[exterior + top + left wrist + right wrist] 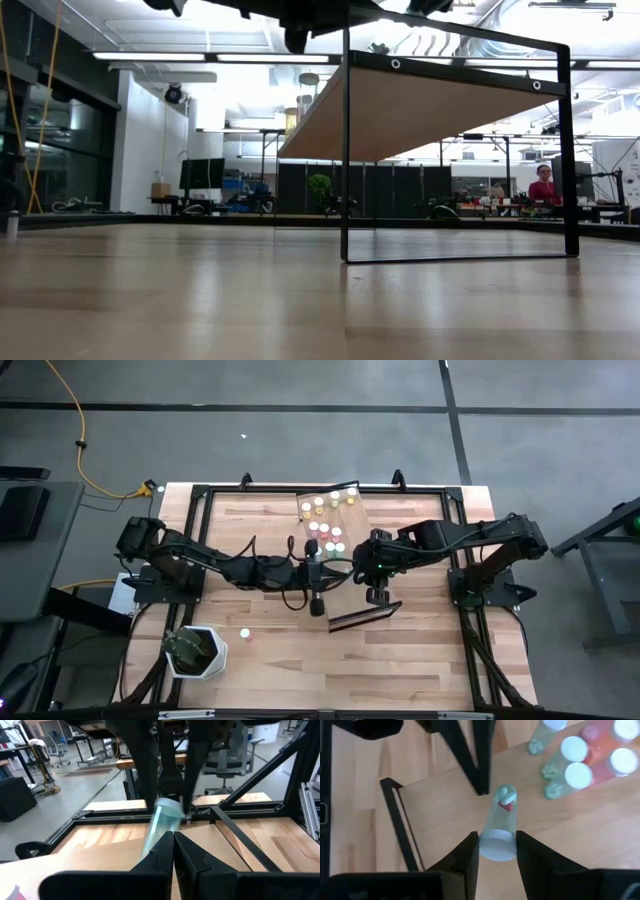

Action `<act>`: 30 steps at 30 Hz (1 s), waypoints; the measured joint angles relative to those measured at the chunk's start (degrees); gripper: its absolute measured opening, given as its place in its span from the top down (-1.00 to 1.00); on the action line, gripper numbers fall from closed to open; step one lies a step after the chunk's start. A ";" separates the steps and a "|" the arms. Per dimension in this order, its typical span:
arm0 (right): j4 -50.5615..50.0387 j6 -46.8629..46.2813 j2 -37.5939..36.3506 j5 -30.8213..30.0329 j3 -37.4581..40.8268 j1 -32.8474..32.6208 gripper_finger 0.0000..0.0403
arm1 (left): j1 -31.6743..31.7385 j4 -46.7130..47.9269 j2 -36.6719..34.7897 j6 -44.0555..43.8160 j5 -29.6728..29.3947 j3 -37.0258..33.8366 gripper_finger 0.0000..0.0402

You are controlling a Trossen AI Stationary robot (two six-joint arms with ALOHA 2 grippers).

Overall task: Pick and place medicine bottles onto shelf by color
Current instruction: Put the blue pill bottle on the shelf aligned with the other blue pill bottles

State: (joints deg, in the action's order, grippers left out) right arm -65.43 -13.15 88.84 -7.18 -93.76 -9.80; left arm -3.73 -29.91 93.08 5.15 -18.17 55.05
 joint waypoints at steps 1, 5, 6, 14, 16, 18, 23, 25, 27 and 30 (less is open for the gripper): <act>0.02 0.17 0.00 -0.09 0.00 0.18 0.50 | 0.00 0.13 0.04 0.00 0.00 0.00 1.00; 0.13 0.17 0.00 -0.06 0.00 0.83 0.50 | 0.00 0.11 0.04 0.00 0.00 0.00 1.00; 0.13 0.17 0.00 -0.06 0.00 0.90 0.50 | 0.00 0.13 0.04 0.00 0.00 0.00 1.00; 0.15 0.37 0.00 0.63 0.00 1.16 0.50 | 0.33 0.61 0.04 -0.03 -0.48 -0.04 1.00; 0.15 0.35 0.00 0.70 0.00 1.16 0.50 | 0.61 0.63 0.04 -0.41 -0.74 -0.04 1.00; 0.17 0.32 0.00 0.77 0.00 1.16 0.50 | 1.00 1.36 0.04 -0.45 -1.22 -0.04 1.00; 0.17 0.37 0.00 0.77 0.02 1.16 0.50 | 1.98 2.58 0.04 -1.86 -1.66 -0.07 1.00; 0.17 0.37 0.00 0.77 0.02 1.16 0.50 | 2.25 2.66 0.04 -1.99 -0.65 -0.07 1.00; 0.28 0.37 0.00 0.77 0.02 1.16 0.50 | 2.28 2.66 0.04 -2.01 -0.44 -0.07 1.00; 0.99 0.80 0.00 0.77 0.07 1.16 0.50 | 2.27 2.69 0.04 -2.17 -0.38 -0.07 1.00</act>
State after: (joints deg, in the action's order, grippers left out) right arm -64.44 -12.34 88.84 -6.41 -93.69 -8.64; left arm -1.45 -27.22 93.12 2.98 -18.55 54.98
